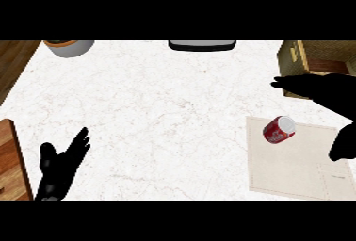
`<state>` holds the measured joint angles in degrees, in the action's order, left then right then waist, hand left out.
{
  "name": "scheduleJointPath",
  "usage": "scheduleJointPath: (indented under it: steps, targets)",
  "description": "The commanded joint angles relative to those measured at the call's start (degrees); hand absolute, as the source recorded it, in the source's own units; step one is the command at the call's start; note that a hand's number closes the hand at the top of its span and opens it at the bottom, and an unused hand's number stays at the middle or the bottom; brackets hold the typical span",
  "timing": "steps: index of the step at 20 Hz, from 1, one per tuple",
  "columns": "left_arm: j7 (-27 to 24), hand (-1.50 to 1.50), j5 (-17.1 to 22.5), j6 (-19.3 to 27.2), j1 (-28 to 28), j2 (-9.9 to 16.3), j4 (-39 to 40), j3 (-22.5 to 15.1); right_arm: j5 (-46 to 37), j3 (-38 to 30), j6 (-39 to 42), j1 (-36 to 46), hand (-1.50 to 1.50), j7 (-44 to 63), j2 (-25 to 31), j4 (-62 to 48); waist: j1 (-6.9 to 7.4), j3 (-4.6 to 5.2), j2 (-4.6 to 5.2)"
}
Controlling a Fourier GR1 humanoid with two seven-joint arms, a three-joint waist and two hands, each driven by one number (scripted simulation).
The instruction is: Pick the can from the placemat and place it in the basket
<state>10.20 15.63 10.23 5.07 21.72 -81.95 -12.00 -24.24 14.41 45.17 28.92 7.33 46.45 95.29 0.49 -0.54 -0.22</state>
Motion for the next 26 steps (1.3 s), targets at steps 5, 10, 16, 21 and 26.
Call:
scheduleJointPath:
  steps: [5,10,16,21,26]
  targets:
    - [-1.6,0.0,-0.1,-3.2,4.8,-0.1,3.8,1.2,-5.8,0.9,-2.7,-3.0,-1.5,-2.9,-3.8,-2.2,-0.04,0.56,0.26]
    - [4.3,0.0,-1.8,-0.8,1.1,-1.6,1.8,0.9,-11.3,0.4,-7.6,-3.3,-1.5,-10.8,-3.8,-8.4,-0.14,0.52,0.32]
    - [3.4,0.0,-1.5,-3.1,3.0,-1.2,0.6,2.9,-15.1,1.7,-9.7,-5.3,-1.5,-8.6,-9.7,-7.0,-0.27,0.54,0.18]
    - [3.1,0.0,-2.5,-3.6,2.8,-1.6,0.9,3.4,-19.7,3.2,-14.5,-8.8,-1.5,-11.7,-11.4,-8.9,-0.34,0.52,0.2]
    - [3.7,0.0,-4.3,-2.6,0.3,-4.4,3.8,2.7,-22.2,2.9,-11.2,-6.0,-1.5,-13.2,-9.7,-12.4,-0.49,0.55,0.25]
